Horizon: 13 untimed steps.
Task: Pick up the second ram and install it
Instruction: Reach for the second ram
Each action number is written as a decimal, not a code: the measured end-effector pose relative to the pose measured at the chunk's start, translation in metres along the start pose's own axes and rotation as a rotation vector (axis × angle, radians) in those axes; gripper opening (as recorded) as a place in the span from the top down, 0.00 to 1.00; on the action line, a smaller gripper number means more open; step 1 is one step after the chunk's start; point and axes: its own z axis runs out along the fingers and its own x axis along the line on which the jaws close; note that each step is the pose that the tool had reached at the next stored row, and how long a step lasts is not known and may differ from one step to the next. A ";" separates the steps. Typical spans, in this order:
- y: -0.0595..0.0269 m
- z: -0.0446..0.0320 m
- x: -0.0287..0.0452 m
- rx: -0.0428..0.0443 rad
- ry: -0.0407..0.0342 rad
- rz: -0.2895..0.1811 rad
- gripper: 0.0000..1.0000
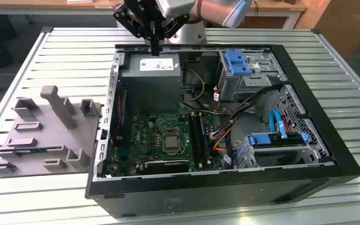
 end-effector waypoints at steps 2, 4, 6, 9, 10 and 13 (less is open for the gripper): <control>0.0000 0.0000 0.0000 0.0000 0.0000 0.000 0.89; 0.0000 0.0000 0.0000 0.0000 0.0000 0.000 0.89; 0.0000 0.0000 0.0000 0.0000 0.0000 0.000 0.89; 0.0000 0.0000 0.0000 0.0000 0.0000 0.000 0.89; 0.0000 0.0000 0.0000 0.0000 0.0000 0.000 0.89; 0.0000 0.0000 0.0001 0.0000 0.0000 0.000 0.89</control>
